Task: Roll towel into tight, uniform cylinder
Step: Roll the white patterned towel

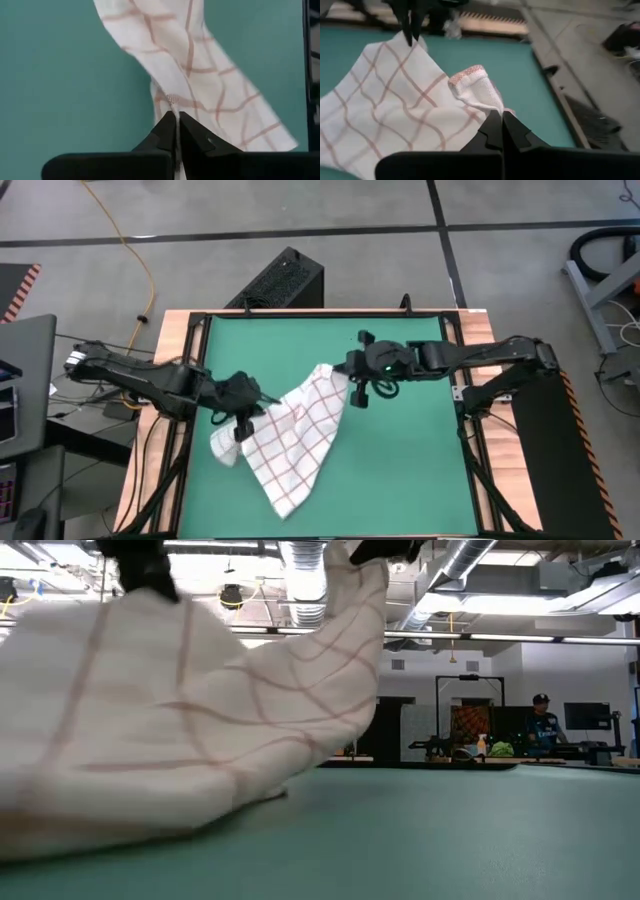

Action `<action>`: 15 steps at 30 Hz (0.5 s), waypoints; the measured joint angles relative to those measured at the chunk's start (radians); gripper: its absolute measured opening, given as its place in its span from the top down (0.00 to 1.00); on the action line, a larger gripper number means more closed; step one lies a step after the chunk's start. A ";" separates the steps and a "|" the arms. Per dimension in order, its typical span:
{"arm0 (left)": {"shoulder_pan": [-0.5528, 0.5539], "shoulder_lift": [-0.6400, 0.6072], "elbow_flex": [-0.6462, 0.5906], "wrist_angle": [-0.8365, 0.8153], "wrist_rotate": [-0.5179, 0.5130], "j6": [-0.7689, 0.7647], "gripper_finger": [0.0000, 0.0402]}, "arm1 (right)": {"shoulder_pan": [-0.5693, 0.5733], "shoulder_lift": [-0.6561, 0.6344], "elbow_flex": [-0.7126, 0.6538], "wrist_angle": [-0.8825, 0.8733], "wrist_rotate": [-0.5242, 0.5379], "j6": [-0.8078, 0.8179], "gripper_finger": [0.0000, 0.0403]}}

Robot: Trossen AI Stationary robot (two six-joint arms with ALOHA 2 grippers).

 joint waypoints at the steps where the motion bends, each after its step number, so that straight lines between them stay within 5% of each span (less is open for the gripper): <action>1: 0.012 0.000 0.041 -0.022 -0.012 0.015 1.00 | -0.005 -0.016 0.000 0.004 0.013 -0.001 0.98; 11: 0.176 -0.003 0.472 0.030 -0.023 0.199 1.00 | -0.056 -0.153 0.000 0.061 0.084 -0.006 0.98; 15: 0.241 0.001 0.512 0.077 0.240 0.095 1.00 | -0.065 -0.185 0.000 0.064 0.056 -0.036 0.98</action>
